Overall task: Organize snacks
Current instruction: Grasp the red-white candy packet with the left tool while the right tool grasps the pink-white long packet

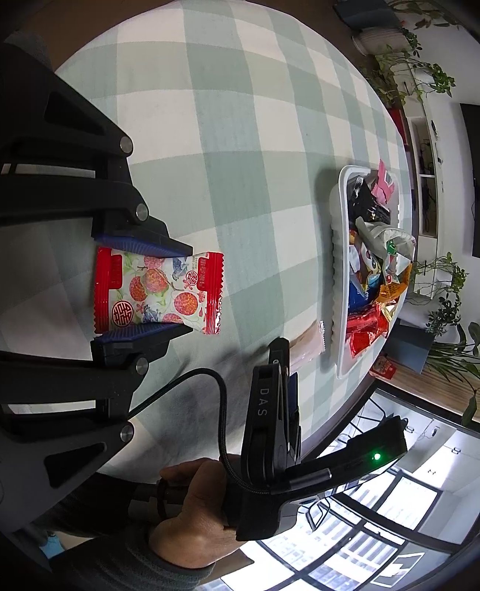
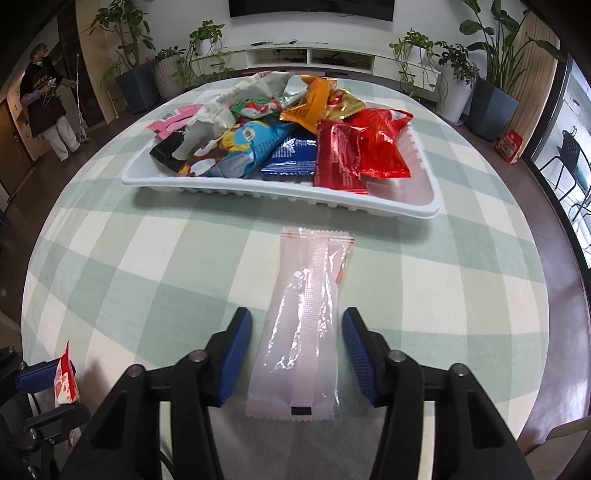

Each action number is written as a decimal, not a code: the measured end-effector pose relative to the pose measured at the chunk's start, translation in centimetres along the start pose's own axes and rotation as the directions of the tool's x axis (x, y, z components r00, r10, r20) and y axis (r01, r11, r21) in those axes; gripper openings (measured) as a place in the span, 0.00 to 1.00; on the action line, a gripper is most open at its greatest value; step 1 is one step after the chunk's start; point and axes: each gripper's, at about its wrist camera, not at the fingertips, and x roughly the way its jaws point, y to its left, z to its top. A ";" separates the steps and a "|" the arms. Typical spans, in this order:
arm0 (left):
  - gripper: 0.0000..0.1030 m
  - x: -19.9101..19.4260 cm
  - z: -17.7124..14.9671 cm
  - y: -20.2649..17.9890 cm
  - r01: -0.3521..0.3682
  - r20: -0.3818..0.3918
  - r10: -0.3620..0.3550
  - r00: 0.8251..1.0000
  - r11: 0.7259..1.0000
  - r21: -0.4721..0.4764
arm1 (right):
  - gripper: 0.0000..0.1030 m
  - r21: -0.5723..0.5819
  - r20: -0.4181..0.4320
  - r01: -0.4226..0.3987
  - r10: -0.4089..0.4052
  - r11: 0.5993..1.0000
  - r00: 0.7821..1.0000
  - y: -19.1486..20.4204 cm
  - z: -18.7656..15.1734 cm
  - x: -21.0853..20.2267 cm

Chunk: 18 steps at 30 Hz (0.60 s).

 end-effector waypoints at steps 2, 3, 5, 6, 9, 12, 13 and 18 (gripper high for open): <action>0.30 -0.1 0.0 0.0 -0.003 0.002 0.003 1.000 1.000 -0.002 | 0.37 -0.008 -0.004 -0.003 0.003 1.000 1.000 0.1 -0.2 -0.3; 0.30 -0.1 0.0 0.0 -0.004 0.003 0.004 1.000 1.000 -0.003 | 0.36 -0.008 -0.005 -0.006 0.006 1.000 1.000 0.2 -0.2 -0.3; 0.30 -0.1 0.0 0.1 -0.006 0.004 0.006 1.000 1.000 -0.004 | 0.29 0.000 -0.006 -0.015 0.015 1.000 1.000 0.2 -0.5 -0.6; 0.30 -0.2 0.0 0.1 -0.007 0.006 0.007 1.000 1.000 -0.005 | 0.27 0.009 -0.006 -0.022 0.022 1.000 1.000 0.1 -0.7 -0.7; 0.30 -0.3 0.0 0.1 -0.008 0.010 0.008 1.000 1.000 -0.006 | 0.26 0.039 0.000 -0.044 0.044 0.998 0.999 -0.6 -1.4 -1.3; 0.30 -0.4 0.0 0.0 -0.007 0.013 0.007 1.000 1.000 -0.006 | 0.25 0.068 0.009 -0.059 0.059 0.996 0.998 -1.2 -2.2 -1.9; 0.30 -0.4 0.0 0.0 -0.006 0.016 0.006 1.000 1.000 -0.005 | 0.25 0.080 0.017 -0.069 0.068 0.994 0.998 -1.5 -2.4 -2.3; 0.30 -0.7 0.2 -0.1 -0.007 0.028 0.007 1.000 1.000 -0.003 | 0.25 0.134 0.065 -0.122 0.114 0.983 0.991 -2.8 -3.2 -4.4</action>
